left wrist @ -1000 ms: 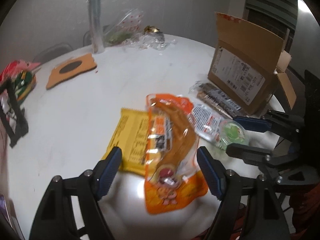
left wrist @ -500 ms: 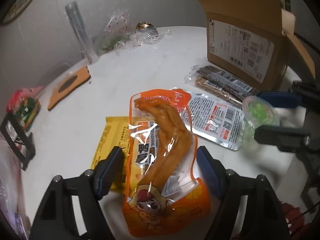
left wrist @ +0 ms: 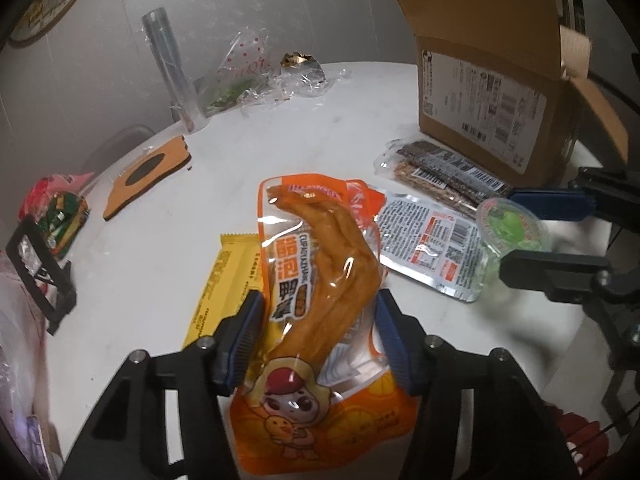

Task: Organize snacks
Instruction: 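Grasp the green jelly cup with the right tool while the left tool lifts the sausage pouch, then carry the sausage pouch and jelly cup over the box with both tools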

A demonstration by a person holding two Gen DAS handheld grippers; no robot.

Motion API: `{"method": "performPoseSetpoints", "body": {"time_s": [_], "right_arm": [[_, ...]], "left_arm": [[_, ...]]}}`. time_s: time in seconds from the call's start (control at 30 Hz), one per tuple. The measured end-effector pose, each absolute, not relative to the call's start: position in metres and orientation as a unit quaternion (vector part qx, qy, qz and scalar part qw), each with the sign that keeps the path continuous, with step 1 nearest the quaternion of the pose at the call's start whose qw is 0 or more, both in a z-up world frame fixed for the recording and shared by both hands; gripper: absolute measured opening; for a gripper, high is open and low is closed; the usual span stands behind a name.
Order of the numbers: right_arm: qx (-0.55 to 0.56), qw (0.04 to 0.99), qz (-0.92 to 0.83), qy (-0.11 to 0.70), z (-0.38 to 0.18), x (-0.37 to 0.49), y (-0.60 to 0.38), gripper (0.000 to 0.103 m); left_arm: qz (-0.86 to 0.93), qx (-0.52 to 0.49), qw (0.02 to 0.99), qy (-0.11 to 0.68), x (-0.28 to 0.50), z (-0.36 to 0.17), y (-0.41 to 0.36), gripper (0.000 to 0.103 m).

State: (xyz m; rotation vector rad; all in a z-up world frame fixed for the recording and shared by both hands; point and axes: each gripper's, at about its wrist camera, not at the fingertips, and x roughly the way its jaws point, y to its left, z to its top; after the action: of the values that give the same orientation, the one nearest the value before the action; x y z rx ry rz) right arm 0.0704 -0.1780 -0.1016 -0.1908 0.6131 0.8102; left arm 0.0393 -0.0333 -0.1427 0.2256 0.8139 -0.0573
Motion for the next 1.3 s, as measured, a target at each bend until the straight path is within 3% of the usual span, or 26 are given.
{"method": "performPoseSetpoints", "body": {"time_s": [0.67, 1.0, 1.3], "right_arm": [[-0.11, 0.87, 0.401, 0.265, -0.057, 0.055, -0.149, 0.043], [-0.118, 0.87, 0.427, 0.217, 0.009, 0.048, -0.142, 0.043], [-0.097, 0.895, 0.395, 0.182, 0.063, 0.057, -0.193, 0.043]], "left_arm": [[-0.046, 0.054, 0.943, 0.325, 0.005, -0.089, 0.0, 0.053], [-0.051, 0.055, 0.964, 0.254, 0.011, -0.012, 0.024, 0.053], [-0.13, 0.082, 0.965, 0.215, 0.038, 0.055, -0.019, 0.053]]}}
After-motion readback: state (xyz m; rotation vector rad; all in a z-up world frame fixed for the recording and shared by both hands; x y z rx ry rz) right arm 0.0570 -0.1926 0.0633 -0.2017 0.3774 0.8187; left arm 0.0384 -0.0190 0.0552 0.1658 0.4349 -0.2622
